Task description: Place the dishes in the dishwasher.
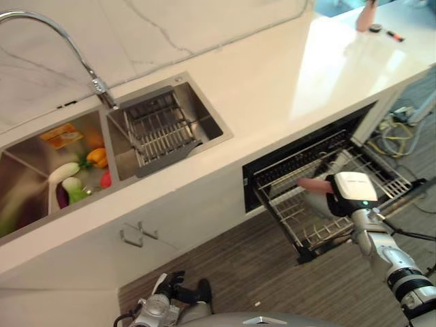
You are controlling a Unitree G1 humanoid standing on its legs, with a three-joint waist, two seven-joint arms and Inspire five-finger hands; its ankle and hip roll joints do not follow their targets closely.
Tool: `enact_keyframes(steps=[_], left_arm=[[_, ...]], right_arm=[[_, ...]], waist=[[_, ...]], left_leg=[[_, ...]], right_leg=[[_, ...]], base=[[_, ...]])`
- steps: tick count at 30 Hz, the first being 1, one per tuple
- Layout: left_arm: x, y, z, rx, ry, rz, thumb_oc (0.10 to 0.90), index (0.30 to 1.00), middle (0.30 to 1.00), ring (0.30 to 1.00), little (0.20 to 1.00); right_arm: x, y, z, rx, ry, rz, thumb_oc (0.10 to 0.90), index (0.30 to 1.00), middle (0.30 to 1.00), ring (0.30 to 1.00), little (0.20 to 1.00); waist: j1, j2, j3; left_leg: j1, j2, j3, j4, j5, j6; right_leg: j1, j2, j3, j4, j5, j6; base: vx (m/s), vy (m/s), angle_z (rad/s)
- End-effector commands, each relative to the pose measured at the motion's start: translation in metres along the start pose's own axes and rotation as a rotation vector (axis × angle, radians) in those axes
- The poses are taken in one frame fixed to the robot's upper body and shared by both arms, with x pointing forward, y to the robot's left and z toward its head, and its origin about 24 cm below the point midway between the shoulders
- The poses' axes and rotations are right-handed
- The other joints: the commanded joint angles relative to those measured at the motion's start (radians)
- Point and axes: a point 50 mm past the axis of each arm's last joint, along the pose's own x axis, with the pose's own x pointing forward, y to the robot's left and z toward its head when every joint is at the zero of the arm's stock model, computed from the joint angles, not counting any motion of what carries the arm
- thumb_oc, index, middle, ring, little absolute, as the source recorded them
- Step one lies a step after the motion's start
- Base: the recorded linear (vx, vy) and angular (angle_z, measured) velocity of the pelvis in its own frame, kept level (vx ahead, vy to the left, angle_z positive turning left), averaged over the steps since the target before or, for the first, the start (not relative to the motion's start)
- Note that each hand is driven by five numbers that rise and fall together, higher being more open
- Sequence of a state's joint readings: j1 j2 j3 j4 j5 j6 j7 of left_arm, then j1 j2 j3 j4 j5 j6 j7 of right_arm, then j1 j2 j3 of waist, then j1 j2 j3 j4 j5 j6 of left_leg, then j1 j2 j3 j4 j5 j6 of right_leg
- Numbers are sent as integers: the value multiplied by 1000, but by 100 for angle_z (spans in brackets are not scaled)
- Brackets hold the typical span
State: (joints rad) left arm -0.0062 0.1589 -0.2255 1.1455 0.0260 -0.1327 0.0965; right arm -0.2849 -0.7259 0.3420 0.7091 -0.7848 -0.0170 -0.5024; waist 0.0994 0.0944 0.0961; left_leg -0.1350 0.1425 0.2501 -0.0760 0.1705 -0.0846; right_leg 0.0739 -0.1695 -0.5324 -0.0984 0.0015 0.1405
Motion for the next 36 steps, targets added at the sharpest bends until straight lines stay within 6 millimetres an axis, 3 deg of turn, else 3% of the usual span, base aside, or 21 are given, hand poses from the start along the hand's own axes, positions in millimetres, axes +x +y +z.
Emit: enact_keyframes(steps=[1,2,6,7,11,13,17,20,21,22,26,27,28,29,30,32,33,34,36], left_arm=[[-7,4,-32,88,135,-25,800,900,900,900,900],[-7,4,-35,86,146,-30,800,900,900,900,900],[-10,4,-43,84,174,-34,800,900,900,900,900],[-11,4,-44,88,178,-37,800,900,900,900,900],[-11,4,-45,98,175,-46,800,900,900,900,900],[-10,4,-41,102,159,-54,800,900,900,900,900],[-8,4,-35,101,141,-56,800,900,900,900,900],[-5,7,-29,87,132,-41,800,900,900,900,900],[-4,7,-25,76,125,-33,800,900,900,900,900],[-4,7,-25,79,124,-34,800,900,900,900,900],[-2,10,-20,43,114,-7,800,900,900,900,900],[-2,10,-20,25,118,11,800,900,900,900,900],[-2,10,-20,28,118,10,800,900,900,900,900],[-2,10,-20,26,120,15,800,900,900,900,900],[-2,8,-21,23,127,16,800,900,900,900,900],[-2,5,-21,16,129,7,800,900,900,900,900],[-1,4,-20,21,130,-1,800,900,900,900,900],[-1,4,-20,21,130,-1,800,900,900,900,900],[0,6,-17,23,122,10,800,900,900,900,900]], right_arm=[[34,-40,5,-43,-31,-167,579,568,568,568,568],[32,-32,2,-28,-16,-110,800,900,900,900,900],[23,-18,9,3,-54,-25,800,900,900,900,900],[15,-6,16,15,-97,44,800,900,900,900,900],[4,4,29,64,-176,126,800,900,900,900,900],[-3,3,36,116,-224,146,800,900,900,900,900],[-6,-5,30,125,-227,115,800,900,900,900,900],[-7,-48,6,137,-171,-84,800,900,900,900,900],[-8,-73,-11,163,-113,-220,800,900,900,900,900],[-9,-74,-12,163,-109,-220,800,900,900,900,900],[-27,-131,-49,132,29,-556,800,900,900,900,900],[-50,-127,-81,145,225,-637,400,300,300,300,300],[-51,-127,-82,145,229,-637,400,300,300,300,300],[-67,-112,-108,164,388,-630,400,300,300,300,300],[-86,-89,-130,195,559,-599,400,300,300,300,300],[-126,-46,-156,260,841,-536,400,300,300,300,300],[-159,-14,-166,295,1018,-447,400,300,300,300,300],[-160,-13,-166,295,1018,-448,400,300,300,300,300],[-175,17,-159,307,1084,-314,400,300,300,300,300]], waist=[[25,-15,36],[23,7,39],[15,19,34],[9,16,29],[-7,3,19],[-24,-12,9],[-37,-25,2],[-72,-49,-7],[-91,-57,-13],[-87,-57,-12],[-128,-68,-18],[-140,-70,-24],[-135,-71,-24],[-142,-74,-26],[-148,-76,-30],[-156,-77,-32],[-157,-78,-33],[-157,-78,-33],[-153,-78,-32]], left_leg=[[6,-63,-13,-11,-96,18],[2,-67,-17,-11,-94,17],[13,-72,-17,-11,-98,17],[23,-73,-17,-11,-102,18],[40,-76,-13,-11,-111,20],[59,-76,-1,-11,-124,23],[75,-73,10,-11,-134,25],[108,-62,39,-11,-150,31],[124,-58,51,-11,-158,34],[125,-58,52,-11,-159,34],[143,-48,98,-11,-151,47],[154,-45,112,-11,-157,50],[155,-45,113,-11,-158,50],[157,-45,115,-11,-159,50],[160,-44,116,-11,-162,51],[161,-43,110,-11,-165,51],[160,-44,100,-11,-165,51],[159,-44,99,-11,-165,51],[156,-45,89,-11,-163,50]], right_leg=[[1,14,76,11,-48,-18],[-1,8,72,11,-48,-19],[11,5,70,11,-47,-20],[22,3,69,12,-48,-20],[33,2,72,13,-47,-19],[37,1,80,14,-45,-16],[38,2,93,15,-41,-13],[38,7,128,17,-33,-8],[37,11,150,18,-30,-7],[38,11,151,18,-30,-7],[19,18,182,27,-13,-10],[16,21,198,31,-15,-11],[17,21,198,31,-16,-11],[18,22,201,33,-17,-12],[19,24,202,36,-20,-12],[22,25,199,37,-24,-14],[26,26,191,38,-27,-14],[26,25,190,38,-27,-14],[27,25,182,42,-31,-16]], base=[[-76,61,21],[-16,32,17],[29,21,18],[43,-2,15],[33,-11,8],[34,-11,-5],[28,-13,-12],[41,-16,-26],[43,-1,-39],[42,1,-44],[-7,9,-34],[62,12,-43],[56,3,-50],[33,-11,-51],[45,-16,-40],[38,-22,-16],[27,-25,3],[27,-32,8],[12,-28,4]])
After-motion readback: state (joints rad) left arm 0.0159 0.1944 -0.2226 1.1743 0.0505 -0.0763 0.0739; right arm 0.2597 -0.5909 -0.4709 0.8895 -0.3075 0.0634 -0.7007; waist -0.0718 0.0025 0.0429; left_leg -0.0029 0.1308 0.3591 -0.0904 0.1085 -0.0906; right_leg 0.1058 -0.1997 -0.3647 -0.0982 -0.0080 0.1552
